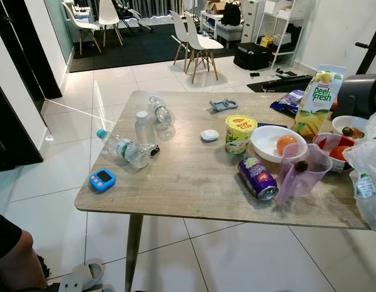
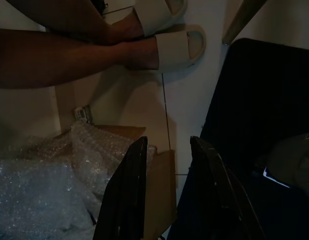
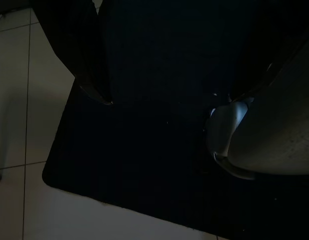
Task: Restocking fridge
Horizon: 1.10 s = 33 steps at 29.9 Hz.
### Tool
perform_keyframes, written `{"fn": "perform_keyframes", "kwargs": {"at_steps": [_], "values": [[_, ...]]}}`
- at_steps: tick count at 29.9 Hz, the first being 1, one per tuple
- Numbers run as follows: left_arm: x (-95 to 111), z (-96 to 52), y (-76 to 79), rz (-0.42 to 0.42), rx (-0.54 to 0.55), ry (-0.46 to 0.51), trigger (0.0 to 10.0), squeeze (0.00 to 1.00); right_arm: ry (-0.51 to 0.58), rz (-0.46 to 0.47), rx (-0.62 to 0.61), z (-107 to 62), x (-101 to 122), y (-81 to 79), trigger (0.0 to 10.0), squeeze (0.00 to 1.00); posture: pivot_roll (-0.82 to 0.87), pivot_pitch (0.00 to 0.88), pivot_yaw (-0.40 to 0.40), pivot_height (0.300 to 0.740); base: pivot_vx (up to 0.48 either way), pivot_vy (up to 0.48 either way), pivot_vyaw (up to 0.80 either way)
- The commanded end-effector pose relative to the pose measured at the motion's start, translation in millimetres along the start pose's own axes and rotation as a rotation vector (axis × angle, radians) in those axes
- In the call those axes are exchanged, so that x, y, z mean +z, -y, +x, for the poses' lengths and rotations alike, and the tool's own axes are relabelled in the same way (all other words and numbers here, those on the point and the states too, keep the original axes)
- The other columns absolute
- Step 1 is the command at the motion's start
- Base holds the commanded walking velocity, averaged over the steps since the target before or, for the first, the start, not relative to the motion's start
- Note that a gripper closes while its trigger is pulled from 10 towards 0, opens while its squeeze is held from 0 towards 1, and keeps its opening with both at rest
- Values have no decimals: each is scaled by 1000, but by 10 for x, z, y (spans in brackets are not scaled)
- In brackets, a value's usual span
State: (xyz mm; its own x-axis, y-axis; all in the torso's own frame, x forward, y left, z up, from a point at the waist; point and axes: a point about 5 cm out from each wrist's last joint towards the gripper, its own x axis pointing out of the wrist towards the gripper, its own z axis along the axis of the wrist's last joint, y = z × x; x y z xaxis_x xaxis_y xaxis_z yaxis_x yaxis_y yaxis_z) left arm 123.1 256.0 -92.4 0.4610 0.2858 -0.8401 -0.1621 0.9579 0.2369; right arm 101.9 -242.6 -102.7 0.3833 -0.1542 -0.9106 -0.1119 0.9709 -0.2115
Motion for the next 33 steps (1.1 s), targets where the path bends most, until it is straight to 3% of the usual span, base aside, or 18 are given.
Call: {"fn": "perform_keyframes", "kwargs": {"at_steps": [1, 27, 33], "values": [[-27, -6, -23, 16, 4, -4, 10000, 0, -7, 2, 1, 1, -1, -2, 10000, 0, 113, 0, 9, 740, 0, 0, 0], [-35, -7, 36, 8, -10, -6, 10000, 0, -19, -10, -1, 0, -17, 8, 10000, 0, 113, 0, 1, 740, 0, 0, 0], [11, -3, -170, -80, 96, 9, 10000, 0, -23, -11, 5, -1, -29, -14, 10000, 0, 117, 0, 3, 740, 0, 0, 0]]}}
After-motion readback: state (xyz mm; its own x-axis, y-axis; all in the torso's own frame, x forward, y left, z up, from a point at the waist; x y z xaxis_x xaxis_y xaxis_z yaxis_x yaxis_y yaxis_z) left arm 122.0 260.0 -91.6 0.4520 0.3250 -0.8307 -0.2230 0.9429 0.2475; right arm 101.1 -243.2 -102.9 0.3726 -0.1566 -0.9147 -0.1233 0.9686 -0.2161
